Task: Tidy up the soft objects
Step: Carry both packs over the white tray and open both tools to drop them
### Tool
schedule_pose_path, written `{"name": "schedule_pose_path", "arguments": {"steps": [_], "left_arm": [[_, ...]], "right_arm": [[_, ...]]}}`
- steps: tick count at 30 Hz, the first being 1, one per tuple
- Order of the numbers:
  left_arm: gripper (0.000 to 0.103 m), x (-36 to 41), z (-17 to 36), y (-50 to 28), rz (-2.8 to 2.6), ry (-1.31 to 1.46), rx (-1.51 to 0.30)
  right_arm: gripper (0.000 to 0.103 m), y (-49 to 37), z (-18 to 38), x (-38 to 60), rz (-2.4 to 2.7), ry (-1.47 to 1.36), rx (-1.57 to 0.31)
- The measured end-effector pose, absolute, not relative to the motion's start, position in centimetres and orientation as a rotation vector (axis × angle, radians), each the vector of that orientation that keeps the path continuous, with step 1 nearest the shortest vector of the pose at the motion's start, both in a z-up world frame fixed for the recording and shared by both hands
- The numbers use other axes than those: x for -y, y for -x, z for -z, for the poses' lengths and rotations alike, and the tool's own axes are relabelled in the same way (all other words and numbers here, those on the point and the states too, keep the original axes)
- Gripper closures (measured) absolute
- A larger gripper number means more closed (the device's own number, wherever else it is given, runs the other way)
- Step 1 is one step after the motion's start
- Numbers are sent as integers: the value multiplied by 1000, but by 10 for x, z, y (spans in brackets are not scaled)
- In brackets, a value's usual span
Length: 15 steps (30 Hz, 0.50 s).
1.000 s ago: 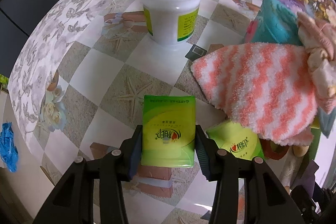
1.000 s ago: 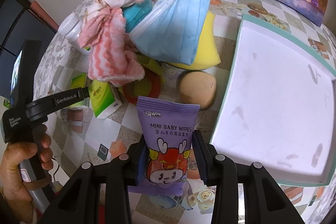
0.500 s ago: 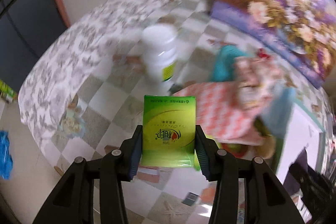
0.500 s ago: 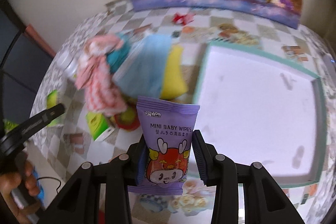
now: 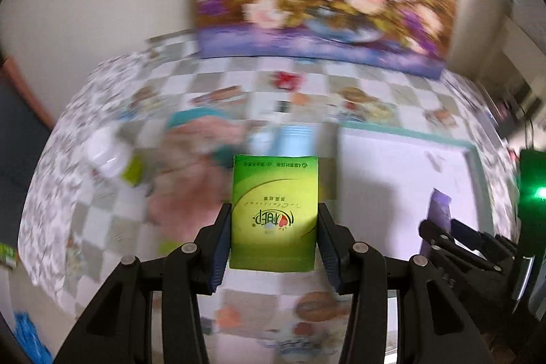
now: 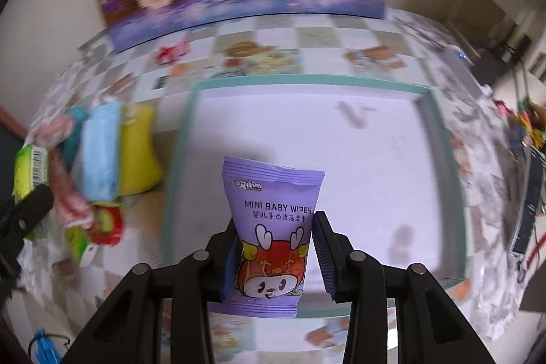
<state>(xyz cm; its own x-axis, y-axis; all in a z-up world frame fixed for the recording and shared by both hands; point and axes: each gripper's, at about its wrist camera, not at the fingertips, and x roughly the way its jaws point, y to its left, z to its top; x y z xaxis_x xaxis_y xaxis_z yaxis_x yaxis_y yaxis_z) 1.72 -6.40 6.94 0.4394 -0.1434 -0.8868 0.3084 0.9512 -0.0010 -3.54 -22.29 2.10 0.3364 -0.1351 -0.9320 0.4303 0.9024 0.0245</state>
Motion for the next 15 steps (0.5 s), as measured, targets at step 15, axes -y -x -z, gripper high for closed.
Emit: {"name": "schedule_pose_path", "arguments": {"steps": [15], "left_arm": [[54,158,-5,-2,460,-243,-1202]], "right_arm": [[60,77,3,311,632,-399,-1220]]}}
